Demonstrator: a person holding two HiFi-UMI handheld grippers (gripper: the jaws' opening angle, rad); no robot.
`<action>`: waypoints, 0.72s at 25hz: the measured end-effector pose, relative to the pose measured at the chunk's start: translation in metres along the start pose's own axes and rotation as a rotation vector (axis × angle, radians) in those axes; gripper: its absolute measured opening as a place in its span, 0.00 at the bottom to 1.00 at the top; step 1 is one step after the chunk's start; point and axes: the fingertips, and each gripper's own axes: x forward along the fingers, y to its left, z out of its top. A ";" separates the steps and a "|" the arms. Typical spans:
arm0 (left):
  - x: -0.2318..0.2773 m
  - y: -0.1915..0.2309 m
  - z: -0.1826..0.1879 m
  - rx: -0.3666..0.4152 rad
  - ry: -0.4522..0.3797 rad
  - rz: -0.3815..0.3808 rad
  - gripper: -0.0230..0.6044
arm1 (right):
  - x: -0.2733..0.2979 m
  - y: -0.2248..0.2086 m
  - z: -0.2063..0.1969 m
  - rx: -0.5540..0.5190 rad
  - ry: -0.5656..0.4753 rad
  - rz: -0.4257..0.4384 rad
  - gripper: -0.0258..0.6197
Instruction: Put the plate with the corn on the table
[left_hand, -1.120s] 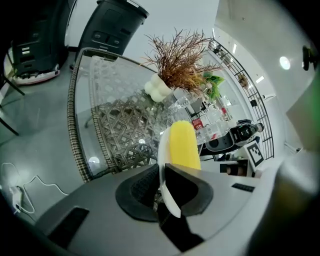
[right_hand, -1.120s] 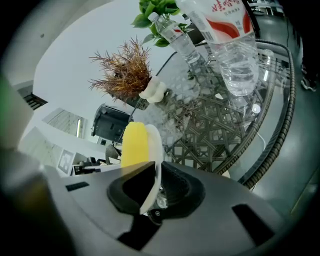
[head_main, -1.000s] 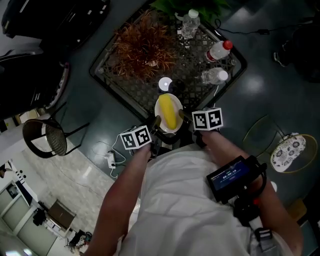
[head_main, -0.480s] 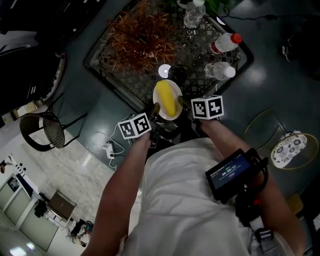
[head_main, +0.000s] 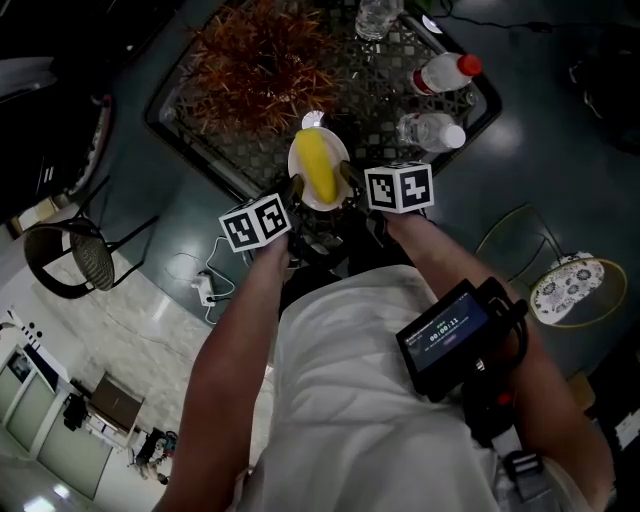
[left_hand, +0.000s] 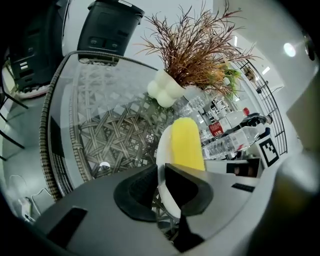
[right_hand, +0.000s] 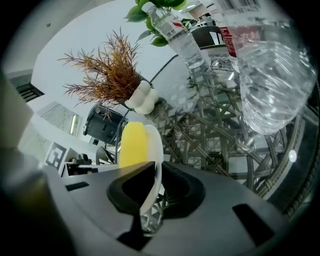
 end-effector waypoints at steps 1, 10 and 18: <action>0.002 0.003 0.004 0.001 0.000 0.006 0.09 | 0.003 0.000 0.004 -0.010 -0.003 -0.005 0.11; 0.021 0.020 0.028 0.021 0.006 0.050 0.09 | 0.030 -0.006 0.027 -0.065 -0.004 -0.055 0.11; 0.018 0.015 0.041 0.077 -0.010 0.054 0.10 | 0.028 -0.001 0.039 -0.159 0.005 -0.092 0.11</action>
